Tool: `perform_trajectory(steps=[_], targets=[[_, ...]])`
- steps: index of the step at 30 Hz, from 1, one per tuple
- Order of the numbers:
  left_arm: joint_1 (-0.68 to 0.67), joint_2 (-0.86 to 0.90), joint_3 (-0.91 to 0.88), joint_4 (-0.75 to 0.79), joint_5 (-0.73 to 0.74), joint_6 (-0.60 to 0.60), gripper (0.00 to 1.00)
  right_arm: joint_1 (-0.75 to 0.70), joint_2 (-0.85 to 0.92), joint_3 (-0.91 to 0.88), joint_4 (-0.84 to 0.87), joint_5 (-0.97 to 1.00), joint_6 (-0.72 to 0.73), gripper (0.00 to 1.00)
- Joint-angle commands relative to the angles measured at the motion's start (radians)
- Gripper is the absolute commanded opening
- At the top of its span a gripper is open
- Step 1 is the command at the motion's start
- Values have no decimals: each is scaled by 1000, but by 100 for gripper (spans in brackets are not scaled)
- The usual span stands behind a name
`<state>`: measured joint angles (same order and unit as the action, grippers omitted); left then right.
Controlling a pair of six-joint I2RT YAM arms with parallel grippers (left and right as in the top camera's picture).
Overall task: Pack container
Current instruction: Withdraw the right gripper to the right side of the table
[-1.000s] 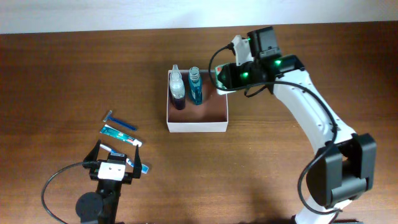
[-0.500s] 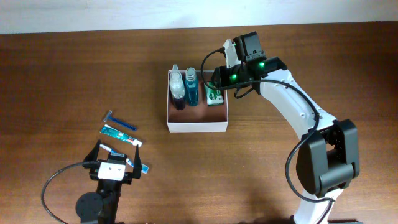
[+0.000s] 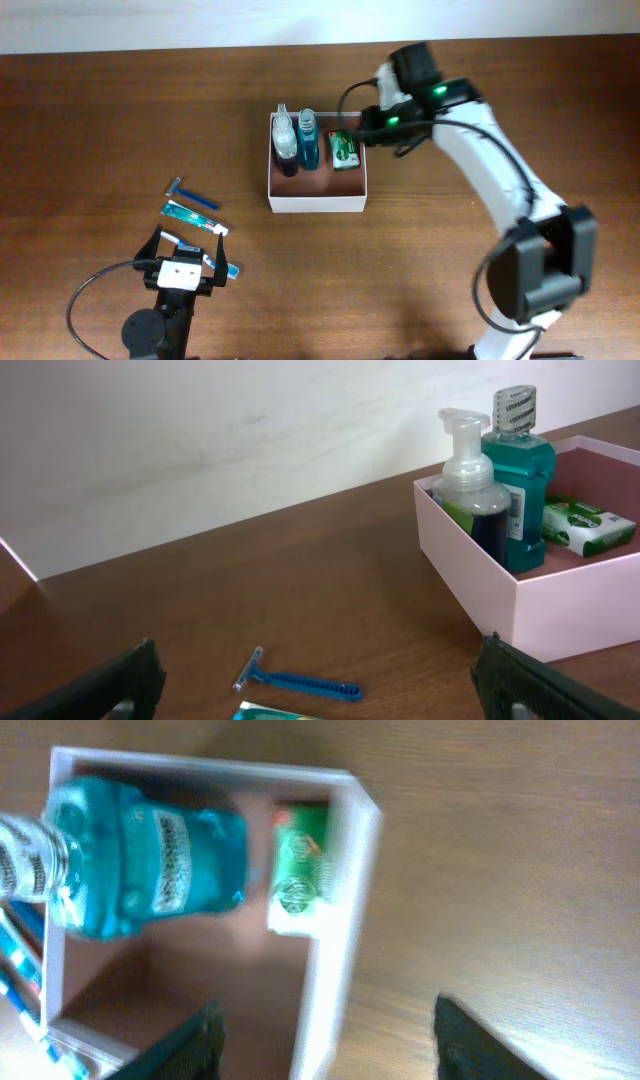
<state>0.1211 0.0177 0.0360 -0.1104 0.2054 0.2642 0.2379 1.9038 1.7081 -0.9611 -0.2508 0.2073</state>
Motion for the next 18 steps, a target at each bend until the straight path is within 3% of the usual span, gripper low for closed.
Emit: perform_trajectory(steps=[1,4,6,18], targets=[[6,0,-5,1,-3,-17,99,-104,-103,56,-92,129,5,65],[6,0,-5,1,-3,-17,99,-185,-106,55,-188,219,17,78],[6,0,-5,1,-4,-17,99,-240,-97,53,-252,275,26,97],[6,0,-5,1,-4,-17,99,-492,-64,-21,-322,341,60,99]])
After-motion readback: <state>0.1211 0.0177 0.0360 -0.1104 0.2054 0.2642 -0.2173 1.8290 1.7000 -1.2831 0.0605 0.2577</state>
